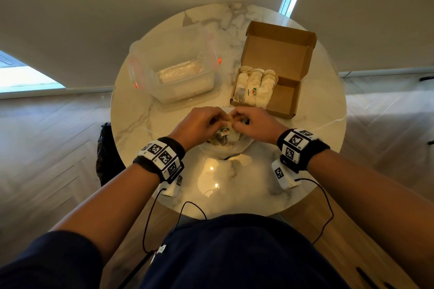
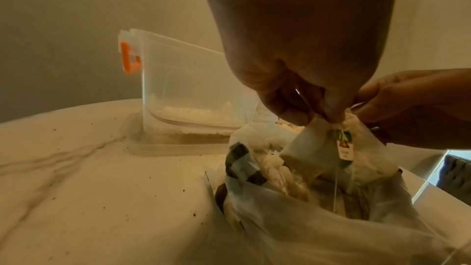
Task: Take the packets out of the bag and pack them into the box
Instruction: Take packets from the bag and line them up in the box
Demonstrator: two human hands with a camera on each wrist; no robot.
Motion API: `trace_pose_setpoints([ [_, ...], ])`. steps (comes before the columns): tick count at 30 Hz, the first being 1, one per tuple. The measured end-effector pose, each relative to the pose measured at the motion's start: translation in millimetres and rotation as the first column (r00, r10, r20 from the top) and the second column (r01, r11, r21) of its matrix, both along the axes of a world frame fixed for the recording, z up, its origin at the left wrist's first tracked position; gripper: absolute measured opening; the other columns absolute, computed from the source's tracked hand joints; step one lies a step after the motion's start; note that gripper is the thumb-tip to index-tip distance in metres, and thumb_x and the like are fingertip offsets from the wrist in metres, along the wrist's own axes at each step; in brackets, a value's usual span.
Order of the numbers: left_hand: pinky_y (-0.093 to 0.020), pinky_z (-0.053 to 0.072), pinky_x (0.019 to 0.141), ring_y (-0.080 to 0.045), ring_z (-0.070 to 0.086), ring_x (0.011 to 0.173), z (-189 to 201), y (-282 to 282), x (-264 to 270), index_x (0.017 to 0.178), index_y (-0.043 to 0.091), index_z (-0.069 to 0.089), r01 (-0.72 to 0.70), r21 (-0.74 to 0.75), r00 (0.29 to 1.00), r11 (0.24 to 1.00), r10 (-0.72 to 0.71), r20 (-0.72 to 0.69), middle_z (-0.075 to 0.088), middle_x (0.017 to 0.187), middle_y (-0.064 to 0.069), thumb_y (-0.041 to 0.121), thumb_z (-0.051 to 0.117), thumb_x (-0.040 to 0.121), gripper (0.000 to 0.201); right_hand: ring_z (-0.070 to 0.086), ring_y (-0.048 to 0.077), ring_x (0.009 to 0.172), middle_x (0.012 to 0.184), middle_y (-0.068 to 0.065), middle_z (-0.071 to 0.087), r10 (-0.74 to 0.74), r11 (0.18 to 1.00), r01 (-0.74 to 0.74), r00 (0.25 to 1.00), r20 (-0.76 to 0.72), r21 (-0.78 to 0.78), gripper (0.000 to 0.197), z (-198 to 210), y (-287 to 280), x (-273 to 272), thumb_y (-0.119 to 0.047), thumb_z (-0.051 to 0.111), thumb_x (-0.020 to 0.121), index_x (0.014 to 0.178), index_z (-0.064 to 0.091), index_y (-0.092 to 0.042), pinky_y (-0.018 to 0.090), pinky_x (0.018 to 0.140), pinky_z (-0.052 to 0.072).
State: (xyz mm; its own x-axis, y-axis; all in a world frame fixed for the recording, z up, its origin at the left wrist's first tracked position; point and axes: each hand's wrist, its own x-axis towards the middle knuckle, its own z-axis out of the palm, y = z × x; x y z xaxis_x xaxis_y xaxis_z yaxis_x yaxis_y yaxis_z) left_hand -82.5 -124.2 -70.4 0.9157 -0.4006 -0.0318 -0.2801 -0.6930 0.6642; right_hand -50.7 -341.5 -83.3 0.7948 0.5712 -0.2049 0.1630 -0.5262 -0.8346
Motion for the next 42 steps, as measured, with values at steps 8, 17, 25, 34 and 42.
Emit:
trace_pose_setpoints([
  [8, -0.020, 0.052, 0.077, -0.003, 0.063, 0.088, -8, 0, -1, 0.114, 0.021, 0.065, -0.001, -0.018, 0.994, 1.000, -0.001, -0.112, 0.068, 0.101, 0.009, 0.025, 0.064, 0.095, 0.020, 0.060, -0.007, 0.079, 0.089, -0.008, 0.068, -0.019, 0.998, 0.023, 0.998, 0.065, -0.051, 0.013, -2, 2, 1, -0.019, 0.068, 0.093, 0.105, 0.070, -0.015, 0.004, 0.069, 0.043],
  [17, -0.023, 0.049, 0.074, -0.008, 0.058, 0.083, -19, -3, -1, 0.114, 0.020, 0.061, -0.012, 0.028, 0.991, 1.000, 0.016, -0.131, 0.063, 0.101, 0.008, 0.033, 0.068, 0.091, 0.027, 0.064, -0.001, 0.085, 0.092, -0.006, 0.072, -0.132, 0.991, 0.133, 0.991, 0.035, -0.022, 0.013, -1, -6, 4, -0.022, 0.068, 0.094, 0.106, 0.070, -0.018, 0.004, 0.072, 0.043],
  [25, -0.036, 0.048, 0.080, -0.020, 0.057, 0.092, -36, -10, 10, 0.114, 0.016, 0.060, 0.086, 0.137, 0.976, 0.987, -0.056, -0.210, 0.061, 0.105, -0.003, 0.036, 0.067, 0.089, 0.033, 0.062, -0.012, 0.085, 0.092, -0.010, 0.071, -0.212, 0.977, 0.207, 0.972, 0.105, 0.057, 0.019, 23, -7, 11, -0.023, 0.072, 0.091, 0.108, 0.072, -0.014, 0.004, 0.075, 0.044],
  [34, -0.027, 0.047, 0.079, -0.009, 0.053, 0.085, -41, -8, 5, 0.110, 0.027, 0.061, -0.091, 0.111, 0.983, 0.990, 0.107, -0.148, 0.044, 0.108, 0.008, 0.036, 0.066, 0.091, 0.021, 0.066, -0.001, 0.088, 0.095, -0.006, 0.072, -0.152, 0.984, 0.138, 0.981, 0.118, 0.116, 0.020, 35, -15, 13, -0.020, 0.072, 0.091, 0.109, 0.072, -0.011, 0.009, 0.076, 0.045],
  [42, -0.036, 0.051, 0.082, -0.015, 0.058, 0.092, -39, -15, 14, 0.118, 0.020, 0.062, 0.050, 0.103, 0.984, 0.993, -0.031, -0.175, 0.060, 0.108, 0.000, 0.054, 0.058, 0.089, 0.045, 0.064, -0.005, 0.082, 0.093, -0.010, 0.071, -0.116, 0.982, 0.092, 0.983, 0.141, 0.163, 0.016, 41, -15, 4, -0.015, 0.071, 0.091, 0.107, 0.073, -0.010, 0.009, 0.073, 0.043],
])
